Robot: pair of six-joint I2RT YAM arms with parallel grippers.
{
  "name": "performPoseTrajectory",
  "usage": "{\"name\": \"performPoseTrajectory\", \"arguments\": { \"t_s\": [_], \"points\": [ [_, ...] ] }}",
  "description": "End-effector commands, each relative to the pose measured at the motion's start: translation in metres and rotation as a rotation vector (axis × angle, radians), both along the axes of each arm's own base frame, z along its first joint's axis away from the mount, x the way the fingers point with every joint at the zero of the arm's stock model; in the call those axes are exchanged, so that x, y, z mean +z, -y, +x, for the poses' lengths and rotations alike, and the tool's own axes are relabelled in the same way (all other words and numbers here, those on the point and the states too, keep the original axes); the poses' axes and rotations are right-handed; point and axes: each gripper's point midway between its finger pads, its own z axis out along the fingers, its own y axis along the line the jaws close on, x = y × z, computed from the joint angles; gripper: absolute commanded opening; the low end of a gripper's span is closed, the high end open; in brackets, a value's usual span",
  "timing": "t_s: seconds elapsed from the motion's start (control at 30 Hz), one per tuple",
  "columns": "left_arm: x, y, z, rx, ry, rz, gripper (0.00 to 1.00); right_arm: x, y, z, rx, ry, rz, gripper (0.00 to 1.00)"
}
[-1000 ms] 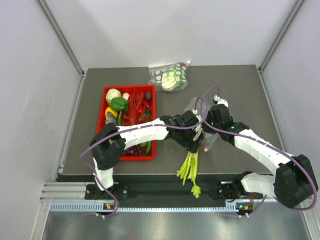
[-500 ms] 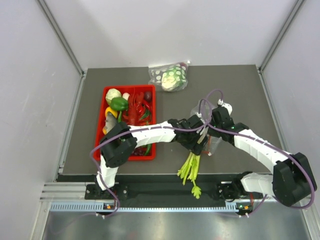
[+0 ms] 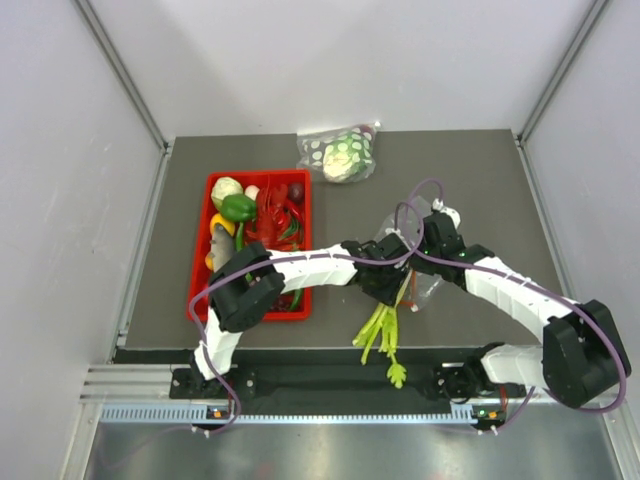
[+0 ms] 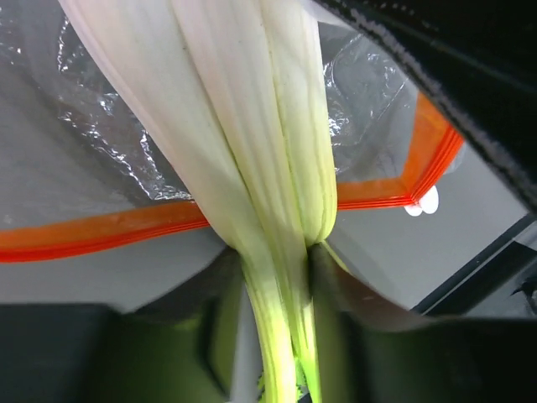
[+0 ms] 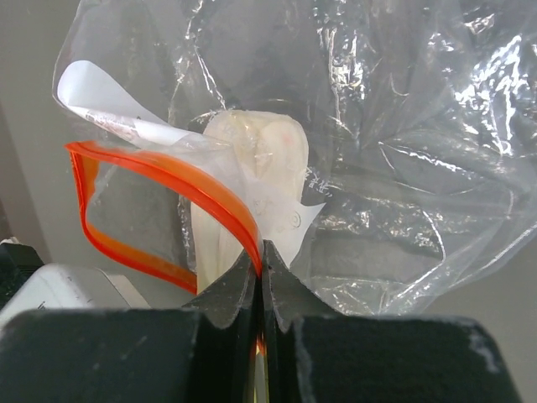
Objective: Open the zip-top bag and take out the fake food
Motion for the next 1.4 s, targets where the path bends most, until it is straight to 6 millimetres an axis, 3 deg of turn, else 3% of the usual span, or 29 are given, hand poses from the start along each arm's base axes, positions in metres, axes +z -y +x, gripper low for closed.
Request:
{"name": "performPoseTrajectory", "arguments": {
  "t_s": [0.0,0.1,0.2,0.27,0.47,0.73,0.87,0.97,1.07,1.1,1.17,1.2,1.37],
  "points": [
    [-0.033,0.001,-0.052,-0.243,-0.021,0.058,0.33,0.050,-0.045,0.033,0.097,0.164,0.139,0.00],
    [-0.029,-0.008,-0.055,-0.252,-0.022,0.068,0.13,0.048,-0.042,0.033,0.092,0.160,0.129,0.00],
    [-0.016,-0.016,-0.062,-0.273,-0.030,0.055,0.00,0.047,-0.036,0.033,0.076,0.153,0.119,0.00],
    [-0.005,-0.020,-0.063,-0.281,-0.026,0.040,0.00,0.046,-0.030,0.034,0.060,0.152,0.113,0.00],
    [0.056,-0.025,-0.067,-0.331,-0.014,-0.073,0.00,0.044,-0.010,0.036,0.010,0.153,0.097,0.00],
    [0.092,-0.053,-0.102,-0.495,-0.144,-0.097,0.00,0.045,0.008,0.046,-0.031,0.156,0.079,0.00],
    [0.114,-0.070,-0.101,-0.474,-0.109,-0.119,0.00,0.046,0.017,0.056,-0.054,0.158,0.065,0.00],
    [0.133,-0.086,-0.085,-0.393,-0.082,-0.158,0.00,0.048,0.023,0.061,-0.063,0.161,0.057,0.00],
    [0.153,-0.110,-0.053,-0.282,-0.043,-0.199,0.00,0.052,0.029,0.067,-0.072,0.168,0.045,0.00],
    [0.157,-0.123,-0.032,-0.212,-0.027,-0.204,0.00,0.053,0.032,0.068,-0.075,0.168,0.041,0.00],
    [0.169,-0.141,-0.014,-0.160,0.007,-0.219,0.00,0.055,0.039,0.071,-0.087,0.169,0.033,0.00],
    [0.172,-0.156,0.005,-0.096,0.021,-0.217,0.00,0.056,0.042,0.072,-0.093,0.170,0.031,0.00],
    [0.186,-0.191,0.051,0.064,0.127,-0.177,0.00,0.063,0.057,0.075,-0.119,0.182,0.027,0.00]
  ]
}}
